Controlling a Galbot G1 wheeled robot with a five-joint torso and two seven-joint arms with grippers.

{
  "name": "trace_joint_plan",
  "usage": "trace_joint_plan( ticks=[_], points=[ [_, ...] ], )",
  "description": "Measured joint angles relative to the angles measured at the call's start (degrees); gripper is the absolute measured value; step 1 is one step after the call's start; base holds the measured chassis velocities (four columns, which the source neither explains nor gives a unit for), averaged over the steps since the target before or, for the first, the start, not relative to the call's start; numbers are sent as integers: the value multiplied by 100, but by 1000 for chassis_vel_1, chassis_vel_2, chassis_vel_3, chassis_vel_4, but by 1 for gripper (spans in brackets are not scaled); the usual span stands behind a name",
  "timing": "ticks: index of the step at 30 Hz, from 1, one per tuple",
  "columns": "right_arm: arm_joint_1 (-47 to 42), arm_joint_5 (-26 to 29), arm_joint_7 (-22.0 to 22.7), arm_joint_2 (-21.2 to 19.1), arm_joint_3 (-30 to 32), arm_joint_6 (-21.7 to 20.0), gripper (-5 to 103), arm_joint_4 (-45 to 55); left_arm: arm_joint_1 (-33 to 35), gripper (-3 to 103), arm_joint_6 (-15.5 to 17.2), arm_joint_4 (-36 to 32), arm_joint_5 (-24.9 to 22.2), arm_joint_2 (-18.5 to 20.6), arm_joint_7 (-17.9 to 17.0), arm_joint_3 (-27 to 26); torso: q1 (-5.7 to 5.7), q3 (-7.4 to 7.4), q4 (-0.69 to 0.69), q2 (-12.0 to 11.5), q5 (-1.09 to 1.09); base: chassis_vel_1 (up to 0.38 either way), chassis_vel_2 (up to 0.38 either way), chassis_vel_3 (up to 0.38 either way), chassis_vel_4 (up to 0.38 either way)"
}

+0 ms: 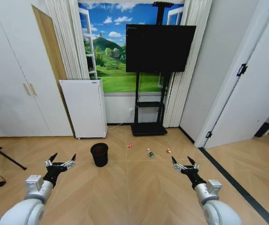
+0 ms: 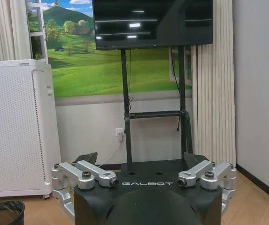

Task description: Pick up the trash bin and place the garbage on the floor into it.

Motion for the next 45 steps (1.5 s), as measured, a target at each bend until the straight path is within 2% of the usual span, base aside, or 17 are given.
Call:
trace_joint_plan(
  ticks=[9, 45],
  points=[
    [8, 100, -5, -12, 54, -103, 100, 43, -55, 100, -12, 118, 27, -9, 36, 16, 0, 0, 0, 0, 0, 0, 0, 0, 0],
    [-55, -37, -75, 116, 11, -73, 100, 26, -72, 100, -100, 185, 70, -56, 133, -7, 0, 0, 0, 0, 0, 0, 0, 0, 0]
  ],
)
